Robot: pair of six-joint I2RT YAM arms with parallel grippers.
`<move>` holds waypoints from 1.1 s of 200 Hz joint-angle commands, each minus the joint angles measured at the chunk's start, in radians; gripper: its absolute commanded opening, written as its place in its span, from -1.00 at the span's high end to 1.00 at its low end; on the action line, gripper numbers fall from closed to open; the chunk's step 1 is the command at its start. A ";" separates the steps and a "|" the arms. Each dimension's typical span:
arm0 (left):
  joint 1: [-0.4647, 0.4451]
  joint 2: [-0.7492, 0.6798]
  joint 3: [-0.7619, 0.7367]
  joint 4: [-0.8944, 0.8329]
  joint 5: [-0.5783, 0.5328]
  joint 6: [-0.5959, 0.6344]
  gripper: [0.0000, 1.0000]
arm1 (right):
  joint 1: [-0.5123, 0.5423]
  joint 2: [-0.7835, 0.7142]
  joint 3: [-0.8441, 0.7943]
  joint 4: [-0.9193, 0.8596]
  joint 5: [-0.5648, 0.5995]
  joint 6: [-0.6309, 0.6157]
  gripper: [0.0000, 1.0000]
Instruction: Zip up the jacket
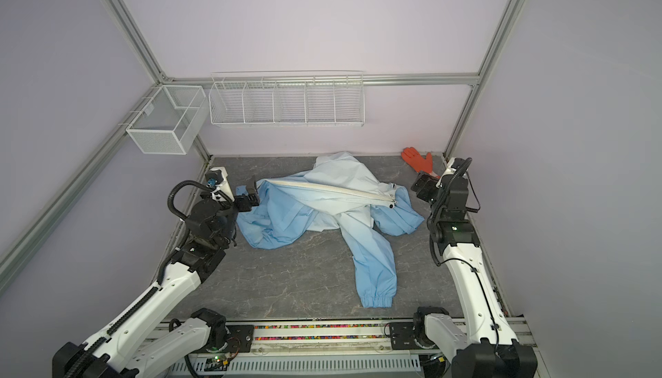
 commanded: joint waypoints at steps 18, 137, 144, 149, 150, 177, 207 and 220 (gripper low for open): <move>0.103 0.149 -0.141 0.224 -0.169 -0.010 -0.99 | 0.015 0.110 -0.110 0.185 0.225 -0.221 -0.77; 0.322 0.383 -0.126 0.319 0.012 -0.004 -0.99 | 0.060 0.443 -0.446 0.795 0.144 -0.379 -0.77; 0.327 0.368 -0.128 0.282 0.014 -0.017 -0.99 | 0.060 0.448 -0.460 0.838 0.144 -0.385 -0.77; 0.329 0.360 -0.134 0.259 0.021 -0.025 -0.99 | 0.061 0.443 -0.459 0.829 0.146 -0.384 -0.77; 0.330 0.358 -0.135 0.257 0.021 -0.026 -0.99 | 0.062 0.442 -0.458 0.825 0.146 -0.384 -0.77; 0.329 0.424 -0.265 0.465 0.040 -0.005 -0.99 | 0.061 0.448 -0.492 0.888 0.108 -0.394 -0.77; 0.319 0.612 -0.326 0.804 0.105 0.052 -0.99 | 0.083 0.483 -0.541 1.011 0.152 -0.410 -0.77; 0.317 0.563 -0.263 0.603 0.117 0.042 -0.99 | 0.082 0.495 -0.544 1.033 0.154 -0.414 -0.77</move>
